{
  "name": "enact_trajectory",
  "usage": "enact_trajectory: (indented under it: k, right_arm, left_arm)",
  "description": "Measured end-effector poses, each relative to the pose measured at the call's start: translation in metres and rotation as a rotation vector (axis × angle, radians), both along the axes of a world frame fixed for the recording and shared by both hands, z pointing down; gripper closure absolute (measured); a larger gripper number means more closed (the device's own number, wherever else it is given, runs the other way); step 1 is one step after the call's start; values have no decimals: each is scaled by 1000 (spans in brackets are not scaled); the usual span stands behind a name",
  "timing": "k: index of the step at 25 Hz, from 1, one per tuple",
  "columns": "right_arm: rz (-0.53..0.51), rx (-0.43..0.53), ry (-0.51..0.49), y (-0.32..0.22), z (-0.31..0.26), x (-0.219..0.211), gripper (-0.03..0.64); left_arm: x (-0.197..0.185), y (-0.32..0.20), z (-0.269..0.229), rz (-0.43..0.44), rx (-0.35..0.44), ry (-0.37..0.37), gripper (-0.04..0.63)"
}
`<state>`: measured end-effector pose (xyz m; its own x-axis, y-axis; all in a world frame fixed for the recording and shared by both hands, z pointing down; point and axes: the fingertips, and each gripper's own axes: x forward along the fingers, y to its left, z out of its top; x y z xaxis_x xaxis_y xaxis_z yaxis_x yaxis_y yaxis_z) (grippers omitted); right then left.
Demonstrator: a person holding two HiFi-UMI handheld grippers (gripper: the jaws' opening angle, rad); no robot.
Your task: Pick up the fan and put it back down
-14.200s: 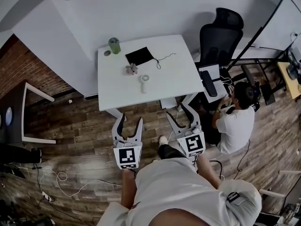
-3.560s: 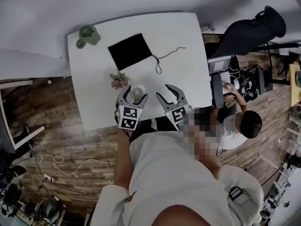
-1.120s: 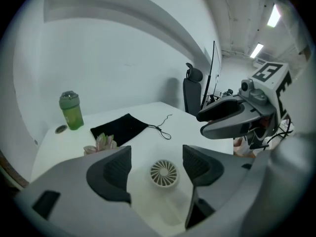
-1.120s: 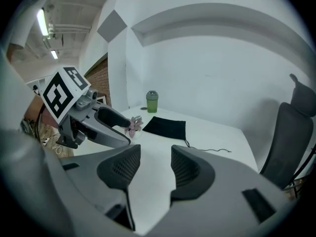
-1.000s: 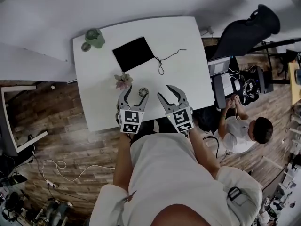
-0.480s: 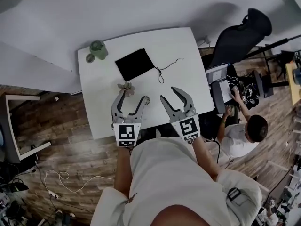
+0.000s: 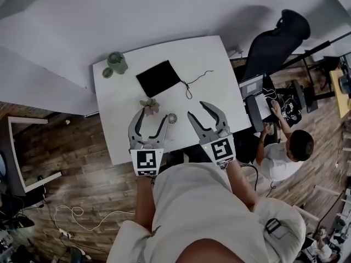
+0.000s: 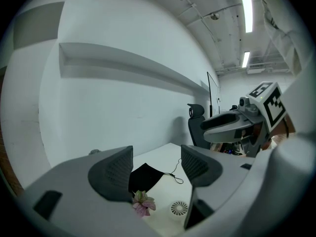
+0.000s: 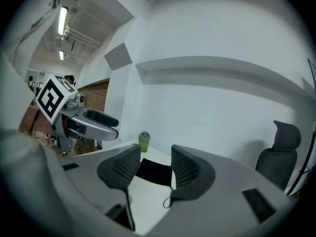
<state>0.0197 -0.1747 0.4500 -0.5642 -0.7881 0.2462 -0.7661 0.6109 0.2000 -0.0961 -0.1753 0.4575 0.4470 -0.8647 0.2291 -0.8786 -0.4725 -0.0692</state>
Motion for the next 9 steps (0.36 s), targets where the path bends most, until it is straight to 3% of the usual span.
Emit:
enact_trajectory:
  k: [9]
  right_arm:
    - [12,24,23,9,-9,-6,420]
  left_arm:
    - [-6,9,-3,16,8,14,301]
